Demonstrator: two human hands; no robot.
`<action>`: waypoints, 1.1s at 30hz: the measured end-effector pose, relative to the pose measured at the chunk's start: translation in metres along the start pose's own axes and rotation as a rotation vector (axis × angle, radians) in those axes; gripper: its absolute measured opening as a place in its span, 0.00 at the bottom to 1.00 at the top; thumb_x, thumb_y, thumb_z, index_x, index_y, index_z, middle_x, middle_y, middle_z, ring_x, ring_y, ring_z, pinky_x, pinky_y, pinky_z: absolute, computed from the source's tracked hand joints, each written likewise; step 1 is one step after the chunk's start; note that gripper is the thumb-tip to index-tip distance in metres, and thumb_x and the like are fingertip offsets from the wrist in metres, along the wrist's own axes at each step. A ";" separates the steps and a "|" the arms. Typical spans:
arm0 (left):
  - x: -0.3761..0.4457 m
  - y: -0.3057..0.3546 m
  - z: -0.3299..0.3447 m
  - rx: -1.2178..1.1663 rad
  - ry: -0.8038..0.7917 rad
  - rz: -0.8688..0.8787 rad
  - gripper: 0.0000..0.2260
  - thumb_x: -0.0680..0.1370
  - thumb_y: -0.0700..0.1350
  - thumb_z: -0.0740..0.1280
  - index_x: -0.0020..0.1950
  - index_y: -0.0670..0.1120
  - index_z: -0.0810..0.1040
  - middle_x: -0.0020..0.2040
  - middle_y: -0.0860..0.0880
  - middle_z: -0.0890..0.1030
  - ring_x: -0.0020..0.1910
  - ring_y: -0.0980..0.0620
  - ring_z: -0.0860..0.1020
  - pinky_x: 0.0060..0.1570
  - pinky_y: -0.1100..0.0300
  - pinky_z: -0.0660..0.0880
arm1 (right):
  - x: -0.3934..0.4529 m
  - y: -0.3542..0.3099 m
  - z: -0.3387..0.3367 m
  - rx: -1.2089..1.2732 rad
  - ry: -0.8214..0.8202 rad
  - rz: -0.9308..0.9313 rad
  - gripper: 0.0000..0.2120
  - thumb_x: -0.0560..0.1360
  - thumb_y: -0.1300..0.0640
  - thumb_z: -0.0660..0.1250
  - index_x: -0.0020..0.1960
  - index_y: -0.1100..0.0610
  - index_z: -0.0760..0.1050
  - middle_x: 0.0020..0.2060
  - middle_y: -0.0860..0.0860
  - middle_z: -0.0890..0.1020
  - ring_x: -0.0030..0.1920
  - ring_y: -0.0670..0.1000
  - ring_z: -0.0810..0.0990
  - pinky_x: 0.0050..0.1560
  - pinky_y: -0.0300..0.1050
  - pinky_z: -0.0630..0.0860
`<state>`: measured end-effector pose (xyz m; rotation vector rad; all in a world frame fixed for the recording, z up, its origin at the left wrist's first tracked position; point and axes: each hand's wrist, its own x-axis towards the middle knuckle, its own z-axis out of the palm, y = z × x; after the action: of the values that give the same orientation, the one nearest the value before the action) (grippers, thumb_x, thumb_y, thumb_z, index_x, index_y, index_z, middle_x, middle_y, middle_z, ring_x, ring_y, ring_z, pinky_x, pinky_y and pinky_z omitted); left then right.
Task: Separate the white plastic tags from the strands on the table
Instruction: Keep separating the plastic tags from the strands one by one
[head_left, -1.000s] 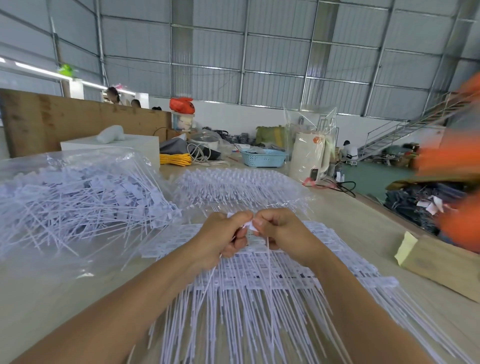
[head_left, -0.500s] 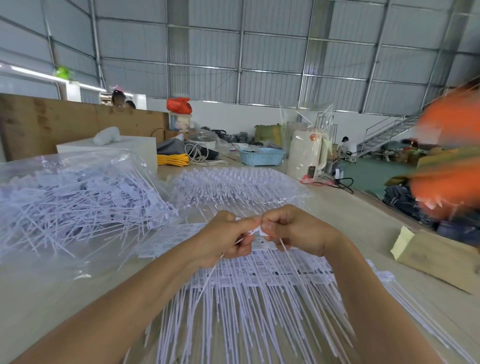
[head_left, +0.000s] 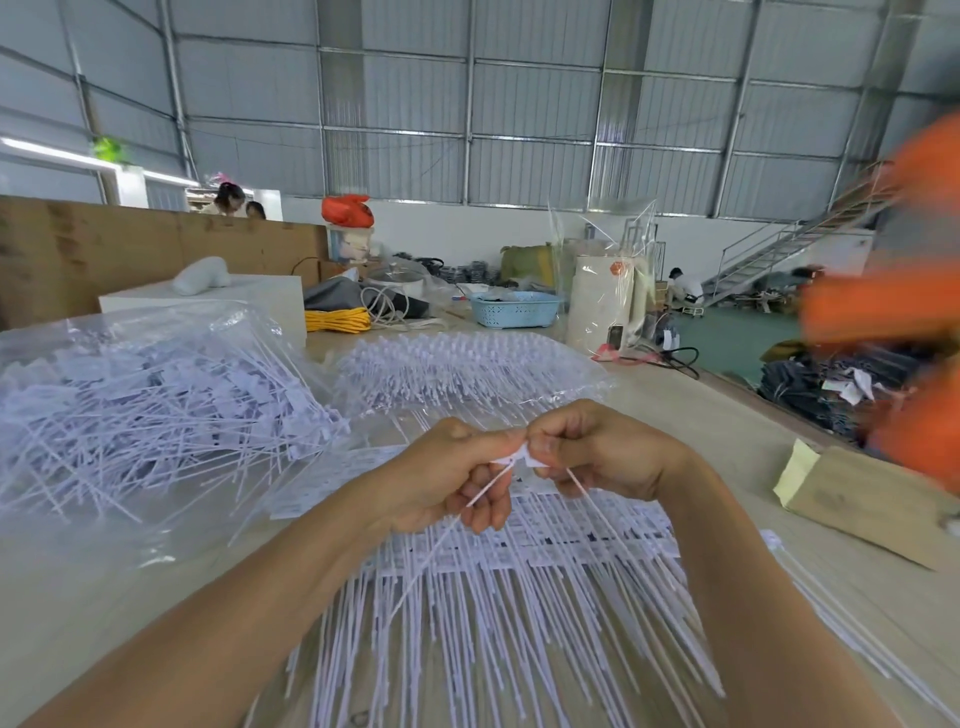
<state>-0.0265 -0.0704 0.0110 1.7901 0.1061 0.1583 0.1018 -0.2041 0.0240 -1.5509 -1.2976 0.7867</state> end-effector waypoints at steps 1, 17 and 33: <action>0.001 -0.001 0.000 0.030 0.037 0.010 0.24 0.77 0.55 0.63 0.25 0.44 0.78 0.26 0.41 0.79 0.19 0.50 0.75 0.21 0.66 0.70 | 0.001 0.001 0.001 -0.001 0.043 -0.015 0.20 0.79 0.67 0.57 0.29 0.58 0.68 0.22 0.44 0.67 0.24 0.40 0.68 0.26 0.34 0.65; 0.011 -0.002 -0.012 -0.201 0.174 0.014 0.18 0.78 0.41 0.60 0.27 0.45 0.65 0.22 0.50 0.61 0.18 0.56 0.57 0.19 0.68 0.53 | 0.020 0.001 0.028 0.017 0.181 -0.227 0.16 0.75 0.49 0.62 0.41 0.61 0.79 0.20 0.43 0.70 0.21 0.43 0.58 0.23 0.33 0.57; 0.013 -0.010 -0.018 0.038 0.258 0.150 0.21 0.79 0.53 0.62 0.28 0.47 0.78 0.28 0.45 0.77 0.23 0.52 0.73 0.23 0.65 0.67 | 0.018 -0.005 0.020 0.225 0.417 -0.215 0.19 0.72 0.47 0.63 0.25 0.52 0.69 0.23 0.48 0.67 0.21 0.43 0.65 0.23 0.36 0.61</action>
<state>-0.0166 -0.0493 0.0057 1.8090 0.1597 0.4983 0.0861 -0.1811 0.0226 -1.2843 -1.0083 0.4258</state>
